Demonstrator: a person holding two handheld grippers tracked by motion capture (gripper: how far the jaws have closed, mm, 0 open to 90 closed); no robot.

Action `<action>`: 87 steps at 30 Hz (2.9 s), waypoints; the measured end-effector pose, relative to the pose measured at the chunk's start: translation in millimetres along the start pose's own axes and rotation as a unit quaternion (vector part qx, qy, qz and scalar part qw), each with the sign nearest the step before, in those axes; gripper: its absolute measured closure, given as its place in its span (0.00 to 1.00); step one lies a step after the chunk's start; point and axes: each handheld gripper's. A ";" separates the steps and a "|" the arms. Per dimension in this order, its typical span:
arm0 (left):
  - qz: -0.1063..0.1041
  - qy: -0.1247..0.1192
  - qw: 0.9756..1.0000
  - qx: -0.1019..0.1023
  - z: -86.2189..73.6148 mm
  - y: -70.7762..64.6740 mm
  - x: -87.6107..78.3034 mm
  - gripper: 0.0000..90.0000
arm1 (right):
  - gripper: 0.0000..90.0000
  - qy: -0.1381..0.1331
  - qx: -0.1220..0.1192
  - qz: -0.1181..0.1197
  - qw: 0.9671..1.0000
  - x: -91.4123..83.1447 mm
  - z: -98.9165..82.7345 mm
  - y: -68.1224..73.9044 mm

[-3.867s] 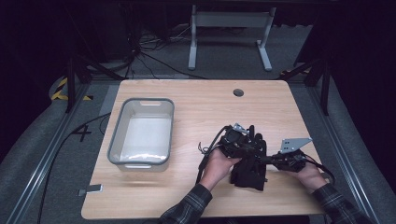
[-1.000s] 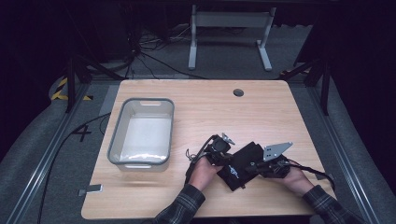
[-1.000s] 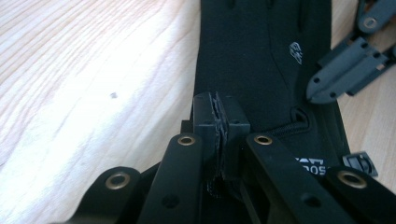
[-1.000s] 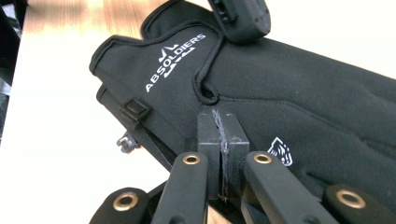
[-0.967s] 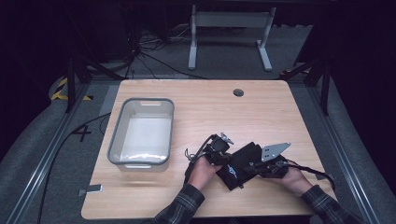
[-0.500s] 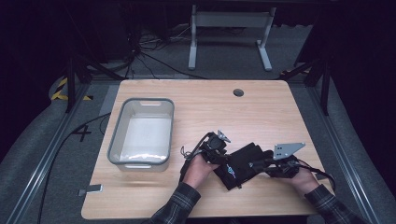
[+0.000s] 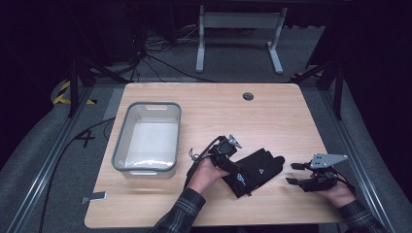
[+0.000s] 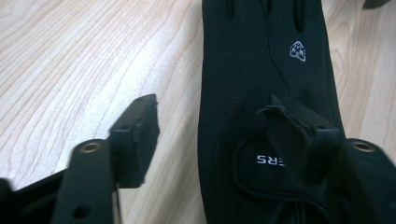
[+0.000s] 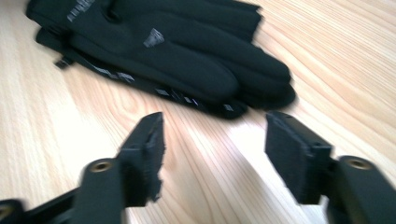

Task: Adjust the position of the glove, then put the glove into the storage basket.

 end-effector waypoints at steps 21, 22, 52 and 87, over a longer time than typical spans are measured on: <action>-0.023 0.017 0.999 0.036 33.7 -9.0 24.8 0.16 | 0.16 0.016 0.017 -0.035 0.999 3.4 -25.5 -4.0; -0.022 0.021 0.999 0.035 34.5 -11.3 27.6 0.16 | 0.16 0.017 0.017 -0.035 0.999 3.4 -25.5 -4.0; -0.009 0.042 0.997 0.071 33.0 -31.0 43.1 0.35 | 0.16 0.018 0.012 -0.031 0.999 3.8 -24.8 -5.0; -0.067 0.028 0.996 0.046 37.8 -27.2 11.6 0.78 | 0.15 0.018 0.013 -0.030 0.999 4.0 -24.6 -5.0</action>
Point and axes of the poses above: each handheld gripper's, and its own axes: x roughly forward along the jaws, z roughly out of its top, y roughly to its left, and after that the axes turned 13 degrees about y, right-handed
